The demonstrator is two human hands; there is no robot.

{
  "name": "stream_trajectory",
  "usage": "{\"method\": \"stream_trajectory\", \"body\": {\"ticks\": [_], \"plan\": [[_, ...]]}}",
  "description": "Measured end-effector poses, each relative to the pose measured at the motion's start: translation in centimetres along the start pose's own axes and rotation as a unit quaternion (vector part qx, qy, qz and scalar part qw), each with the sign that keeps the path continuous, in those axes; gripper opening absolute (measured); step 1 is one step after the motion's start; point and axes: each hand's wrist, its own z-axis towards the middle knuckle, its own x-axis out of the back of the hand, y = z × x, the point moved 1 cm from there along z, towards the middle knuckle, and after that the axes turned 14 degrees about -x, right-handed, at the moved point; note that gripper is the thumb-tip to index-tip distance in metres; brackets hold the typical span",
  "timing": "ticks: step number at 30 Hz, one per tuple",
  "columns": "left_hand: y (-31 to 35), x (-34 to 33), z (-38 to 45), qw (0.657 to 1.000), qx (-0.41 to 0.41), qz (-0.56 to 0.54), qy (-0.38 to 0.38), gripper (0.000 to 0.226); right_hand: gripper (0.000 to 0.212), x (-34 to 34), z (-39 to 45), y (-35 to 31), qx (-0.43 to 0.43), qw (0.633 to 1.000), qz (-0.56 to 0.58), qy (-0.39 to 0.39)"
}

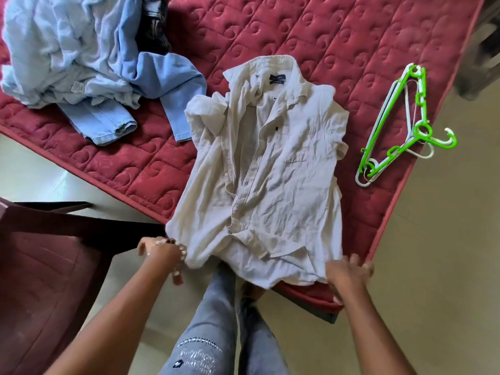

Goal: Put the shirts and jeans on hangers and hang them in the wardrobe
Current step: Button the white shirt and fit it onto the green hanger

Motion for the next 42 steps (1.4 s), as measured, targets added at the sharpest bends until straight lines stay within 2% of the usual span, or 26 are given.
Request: {"method": "stream_trajectory", "body": {"ticks": [2, 4, 5, 7, 9, 10, 11, 12, 14, 15, 16, 17, 18, 20, 21, 24, 26, 28, 32, 33, 35, 36, 38, 40, 42], "plan": [[1.0, 0.6, 1.4, 0.995, -0.023, -0.098, -0.002, 0.036, 0.031, 0.9, -0.7, -2.6, 0.033, 0.994, 0.081, 0.069], [2.2, 1.6, 2.9, 0.982, -0.066, -0.164, 0.074, 0.043, 0.026, 1.8, -0.8, -5.7, 0.132, 0.956, 0.24, 0.109], [2.8, 2.4, 3.5, 0.969, -0.08, -0.195, 0.131, 0.045, 0.034, 2.4, -1.0, -7.5, 0.191, 0.932, 0.294, 0.095], [3.7, 4.0, 4.4, 0.922, -0.093, -0.285, 0.245, 0.036, 0.054, 3.1, -1.7, -11.0, 0.264, 0.918, 0.285, 0.079], [4.1, 5.6, 5.4, 0.855, -0.096, -0.392, 0.324, 0.025, 0.05, 3.4, -2.7, -13.7, 0.281, 0.934, 0.205, 0.081], [4.0, 6.1, 6.1, 0.821, -0.103, -0.444, 0.343, 0.02, 0.042, 3.3, -3.1, -14.8, 0.297, 0.94, 0.163, 0.046], [3.9, 6.6, 6.8, 0.788, -0.109, -0.498, 0.345, 0.015, 0.034, 3.2, -3.7, -15.5, 0.324, 0.936, 0.132, -0.027], [3.6, 6.8, 7.8, 0.756, -0.116, -0.547, 0.34, 0.013, 0.025, 3.0, -4.1, -16.1, 0.351, 0.919, 0.119, -0.131], [3.3, 6.9, 9.3, 0.709, -0.117, -0.607, 0.34, 0.018, 0.011, 2.9, -4.9, -15.8, 0.345, 0.841, 0.157, -0.387], [3.3, 7.2, 9.6, 0.692, -0.121, -0.622, 0.345, 0.018, 0.011, 3.1, -4.6, -15.5, 0.325, 0.801, 0.194, -0.464], [3.4, 7.6, 9.8, 0.678, -0.126, -0.635, 0.349, 0.015, 0.014, 3.2, -3.9, -15.2, 0.313, 0.789, 0.243, -0.47], [3.6, 8.0, 10.0, 0.665, -0.129, -0.648, 0.348, 0.012, 0.017, 3.8, -2.9, -15.2, 0.304, 0.798, 0.307, -0.419], [3.9, 8.4, 10.1, 0.652, -0.131, -0.662, 0.345, 0.017, 0.014, 4.4, -1.6, -15.2, 0.289, 0.814, 0.376, -0.335], [4.4, 9.0, 10.8, 0.655, -0.12, -0.65, 0.366, 0.026, 0.016, 5.8, 1.2, -15.2, 0.223, 0.813, 0.51, -0.168], [4.6, 9.4, 10.8, 0.667, -0.104, -0.63, 0.383, 0.027, 0.02, 6.7, 2.4, -15.4, 0.19, 0.794, 0.566, -0.112], [5.4, 10.6, 10.2, 0.688, -0.082, -0.576, 0.434, 0.016, 0.015, 9.4, 5.0, -16.6, 0.143, 0.761, 0.633, -0.004], [5.7, 10.7, 10.2, 0.691, -0.08, -0.55, 0.462, 0.018, 0.009, 10.9, 5.4, -18.0, 0.148, 0.753, 0.641, 0.024], [5.8, 10.5, 9.8, 0.682, -0.072, -0.551, 0.476, 0.021, 0.015, 11.8, 5.0, -19.6, 0.148, 0.777, 0.61, 0.048], [5.4, 9.8, 10.2, 0.647, -0.047, -0.589, 0.481, 0.022, 0.038, 12.3, 4.0, -21.8, 0.117, 0.866, 0.475, 0.103], [5.3, 9.8, 10.3, 0.642, -0.05, -0.595, 0.481, 0.021, 0.038, 12.4, 4.0, -22.0, 0.111, 0.878, 0.455, 0.103], [5.4, 10.0, 10.3, 0.632, -0.063, -0.603, 0.482, 0.018, 0.028, 13.0, 4.3, -21.6, 0.099, 0.876, 0.461, 0.097], [5.6, 10.3, 10.2, 0.631, -0.072, -0.602, 0.485, 0.018, 0.021, 13.2, 4.5, -21.1, 0.091, 0.86, 0.495, 0.084], [6.3, 10.9, 9.9, 0.643, -0.104, -0.579, 0.489, 0.021, 0.008, 12.8, 5.3, -19.9, 0.064, 0.801, 0.594, 0.026], [7.3, 11.6, 9.8, 0.688, -0.17, -0.51, 0.487, 0.033, 0.017, 11.3, 5.8, -18.5, 0.031, 0.733, 0.679, -0.024], [8.4, 12.1, 10.3, 0.754, -0.214, -0.425, 0.454, 0.039, 0.018, 9.7, 5.5, -17.5, 0.017, 0.688, 0.724, -0.053]]}}
